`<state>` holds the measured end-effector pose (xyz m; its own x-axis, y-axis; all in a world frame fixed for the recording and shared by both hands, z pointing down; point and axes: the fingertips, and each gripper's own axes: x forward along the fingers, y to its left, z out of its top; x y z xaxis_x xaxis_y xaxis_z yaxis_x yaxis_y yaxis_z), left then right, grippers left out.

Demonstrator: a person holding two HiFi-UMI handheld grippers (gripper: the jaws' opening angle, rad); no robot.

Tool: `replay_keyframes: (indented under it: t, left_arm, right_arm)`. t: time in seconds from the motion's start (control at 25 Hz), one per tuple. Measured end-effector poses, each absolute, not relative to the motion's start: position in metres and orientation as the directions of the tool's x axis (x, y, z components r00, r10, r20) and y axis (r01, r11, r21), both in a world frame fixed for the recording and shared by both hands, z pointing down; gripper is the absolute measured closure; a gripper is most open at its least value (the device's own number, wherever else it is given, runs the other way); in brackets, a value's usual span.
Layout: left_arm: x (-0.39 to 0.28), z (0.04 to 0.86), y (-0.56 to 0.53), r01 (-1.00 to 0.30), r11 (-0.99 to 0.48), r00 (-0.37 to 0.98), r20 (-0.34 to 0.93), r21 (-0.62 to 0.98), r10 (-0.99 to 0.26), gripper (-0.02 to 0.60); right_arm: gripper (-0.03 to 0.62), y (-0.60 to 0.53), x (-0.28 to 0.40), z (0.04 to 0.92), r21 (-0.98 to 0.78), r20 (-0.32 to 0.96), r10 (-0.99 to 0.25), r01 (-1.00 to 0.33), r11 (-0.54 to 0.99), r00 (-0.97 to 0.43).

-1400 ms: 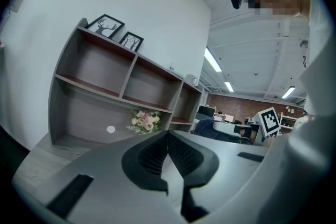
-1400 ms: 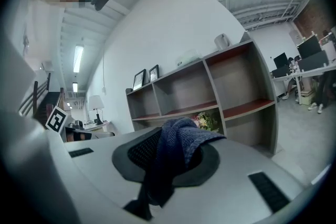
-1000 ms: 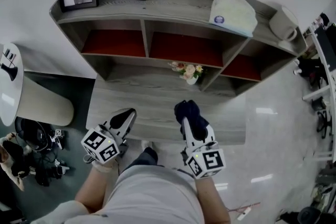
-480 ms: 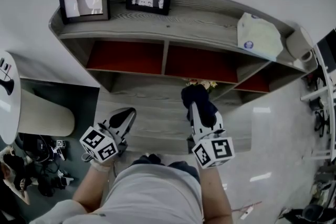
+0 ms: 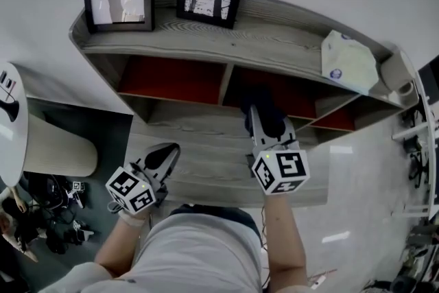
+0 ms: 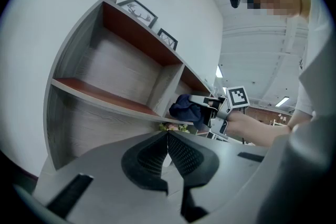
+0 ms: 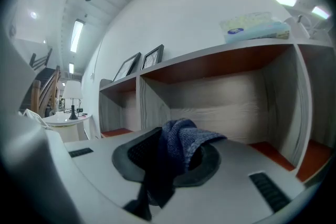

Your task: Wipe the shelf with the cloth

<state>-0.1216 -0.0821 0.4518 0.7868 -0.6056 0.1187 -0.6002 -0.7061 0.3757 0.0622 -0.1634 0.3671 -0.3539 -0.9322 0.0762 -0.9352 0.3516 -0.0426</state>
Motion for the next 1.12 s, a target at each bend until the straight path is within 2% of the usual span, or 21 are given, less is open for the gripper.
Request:
replay_keyframes:
  t: [0.16, 0.44, 0.56, 0.68, 0.76, 0.96, 1.12]
  left_arm:
    - [-0.126, 0.451, -0.085, -0.631, -0.681, 0.761, 0.128, 0.372, -0.636, 0.565]
    - [-0.126, 0.445, -0.090, -0.682, -0.632, 0.713, 0.142, 0.368, -0.687, 0.565]
    - [-0.126, 0.442, -0.092, -0.702, -0.612, 0.692, 0.144, 0.365, -0.707, 0.565]
    - [-0.126, 0.442, -0.093, -0.718, -0.593, 0.673, 0.147, 0.364, -0.725, 0.565]
    - [-0.126, 0.442, -0.094, -0.728, -0.582, 0.662, 0.151, 0.362, -0.734, 0.565]
    - [-0.123, 0.445, -0.094, -0.744, -0.563, 0.645, 0.164, 0.360, -0.747, 0.565]
    - [-0.120, 0.446, -0.094, -0.750, -0.558, 0.640, 0.174, 0.354, -0.749, 0.565]
  right_arm:
    - [0.537, -0.186, 0.057, 0.363, -0.068, 0.089, -0.914, -0.918, 0.391, -0.396]
    - [0.528, -0.220, 0.042, 0.385, -0.089, 0.195, -0.854, -0.876, 0.474, -0.482]
    - [0.470, -0.230, 0.044, 0.396, -0.065, 0.248, -0.838, -0.872, 0.486, -0.486]
    - [0.399, -0.238, 0.050, 0.403, -0.023, 0.291, -0.832, -0.873, 0.487, -0.471]
    - [0.375, -0.242, 0.055, 0.408, 0.030, 0.320, -0.834, -0.875, 0.483, -0.450]
    - [0.367, -0.246, 0.050, 0.426, 0.181, 0.413, -0.810, -0.835, 0.520, -0.415]
    - [0.382, -0.252, 0.046, 0.433, 0.237, 0.446, -0.803, -0.814, 0.531, -0.394]
